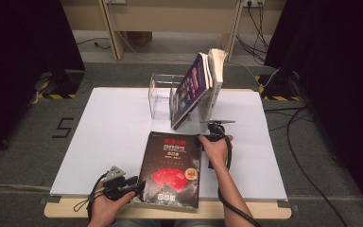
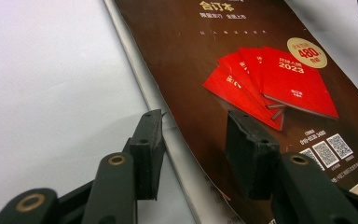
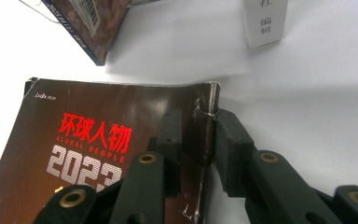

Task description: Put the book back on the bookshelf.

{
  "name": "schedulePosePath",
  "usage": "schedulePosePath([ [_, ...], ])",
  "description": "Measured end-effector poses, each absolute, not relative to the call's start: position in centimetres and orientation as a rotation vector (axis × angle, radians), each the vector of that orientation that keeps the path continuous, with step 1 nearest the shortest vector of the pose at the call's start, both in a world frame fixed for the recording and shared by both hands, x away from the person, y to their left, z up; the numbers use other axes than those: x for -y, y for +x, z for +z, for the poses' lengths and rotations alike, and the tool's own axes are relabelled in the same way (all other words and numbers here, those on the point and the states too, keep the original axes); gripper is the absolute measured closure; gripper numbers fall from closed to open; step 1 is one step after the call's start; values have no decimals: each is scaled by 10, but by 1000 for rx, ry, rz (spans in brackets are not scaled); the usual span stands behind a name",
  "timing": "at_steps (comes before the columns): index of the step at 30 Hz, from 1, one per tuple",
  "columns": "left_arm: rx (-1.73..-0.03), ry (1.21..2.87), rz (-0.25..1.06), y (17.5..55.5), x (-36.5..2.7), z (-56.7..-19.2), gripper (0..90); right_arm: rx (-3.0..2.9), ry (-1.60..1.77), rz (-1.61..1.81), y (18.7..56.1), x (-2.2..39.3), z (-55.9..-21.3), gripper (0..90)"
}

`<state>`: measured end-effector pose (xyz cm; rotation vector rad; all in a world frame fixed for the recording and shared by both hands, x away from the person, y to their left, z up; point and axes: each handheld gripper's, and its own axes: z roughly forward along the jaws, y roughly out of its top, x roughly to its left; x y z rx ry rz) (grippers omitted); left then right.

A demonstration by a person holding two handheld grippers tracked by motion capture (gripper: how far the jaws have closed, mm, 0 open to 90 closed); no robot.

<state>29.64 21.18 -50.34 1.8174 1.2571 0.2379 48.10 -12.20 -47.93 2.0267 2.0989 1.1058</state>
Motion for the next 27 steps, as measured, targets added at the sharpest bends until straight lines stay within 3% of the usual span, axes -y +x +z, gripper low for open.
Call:
schedulePosePath([
  [13,-1257,1817,241,296,-212,-503,569,-2122,2018,1130,480,122,-474,860],
  [27,-1253,1820,246,296,-212,-504,568,-2086,1997,1180,473,122,-471,876],
])
